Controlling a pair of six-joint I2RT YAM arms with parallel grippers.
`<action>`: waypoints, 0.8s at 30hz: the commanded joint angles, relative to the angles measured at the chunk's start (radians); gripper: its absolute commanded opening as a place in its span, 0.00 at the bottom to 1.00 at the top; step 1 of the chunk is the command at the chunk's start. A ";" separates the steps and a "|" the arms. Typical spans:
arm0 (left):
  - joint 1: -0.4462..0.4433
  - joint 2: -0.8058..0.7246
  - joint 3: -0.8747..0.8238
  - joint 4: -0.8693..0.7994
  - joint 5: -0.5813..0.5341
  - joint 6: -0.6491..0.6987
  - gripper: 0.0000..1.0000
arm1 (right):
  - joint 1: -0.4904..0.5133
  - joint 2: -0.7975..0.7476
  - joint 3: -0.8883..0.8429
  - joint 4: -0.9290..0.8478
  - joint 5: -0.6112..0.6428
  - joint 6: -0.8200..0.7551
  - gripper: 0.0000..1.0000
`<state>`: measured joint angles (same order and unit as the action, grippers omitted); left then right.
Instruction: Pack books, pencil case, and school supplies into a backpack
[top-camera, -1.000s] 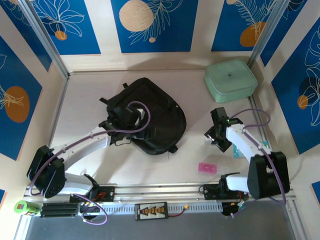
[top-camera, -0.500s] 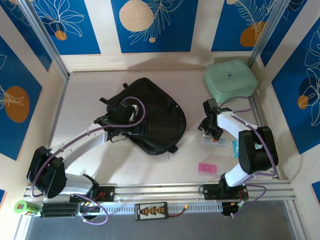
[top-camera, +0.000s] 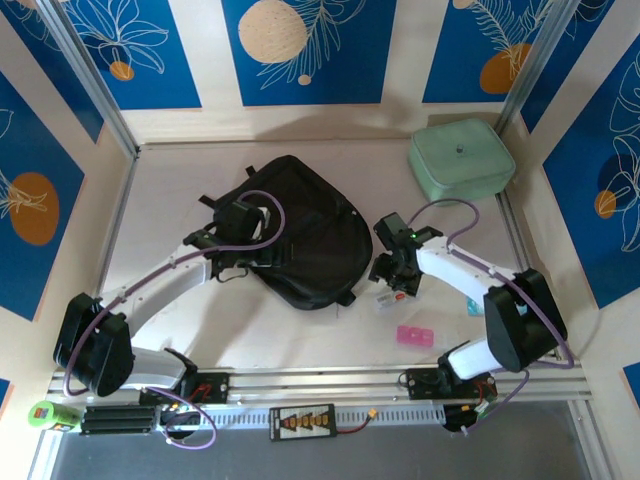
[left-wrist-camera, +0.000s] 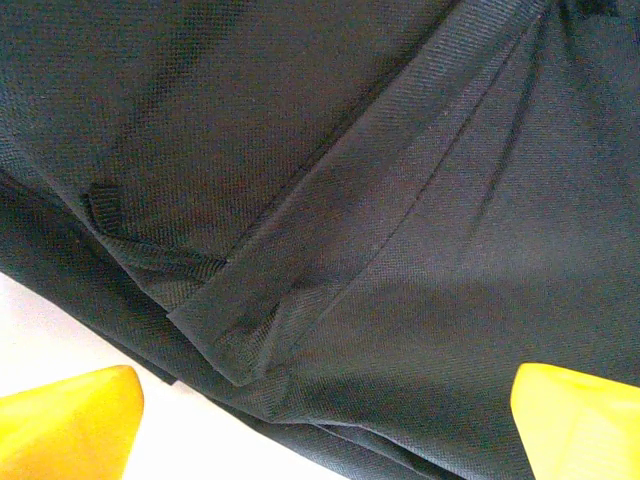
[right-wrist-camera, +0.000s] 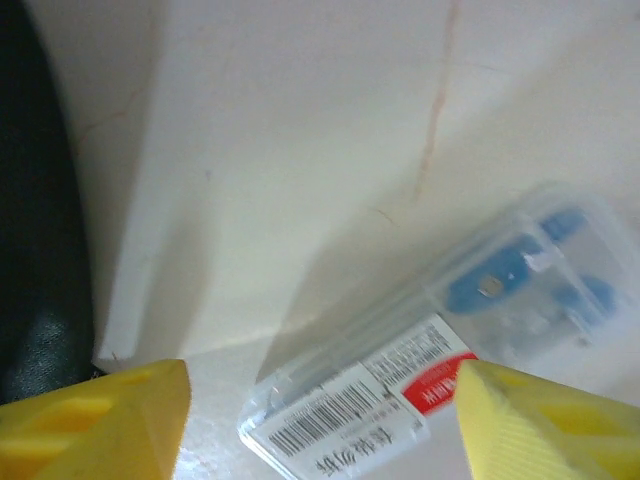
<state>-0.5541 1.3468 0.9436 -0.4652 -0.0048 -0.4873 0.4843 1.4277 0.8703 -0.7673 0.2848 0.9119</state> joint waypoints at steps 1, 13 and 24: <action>0.016 -0.018 0.023 -0.008 0.015 0.013 0.94 | 0.024 -0.035 -0.003 -0.093 0.061 0.152 0.76; 0.036 -0.032 0.020 -0.021 0.028 0.026 0.95 | 0.150 0.043 -0.061 -0.040 0.045 0.477 0.90; 0.043 -0.032 0.008 -0.015 0.044 0.017 0.95 | 0.146 0.128 -0.065 0.012 0.035 0.424 0.67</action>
<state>-0.5236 1.3361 0.9436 -0.4656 0.0200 -0.4873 0.6319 1.5429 0.8169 -0.7475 0.3225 1.3285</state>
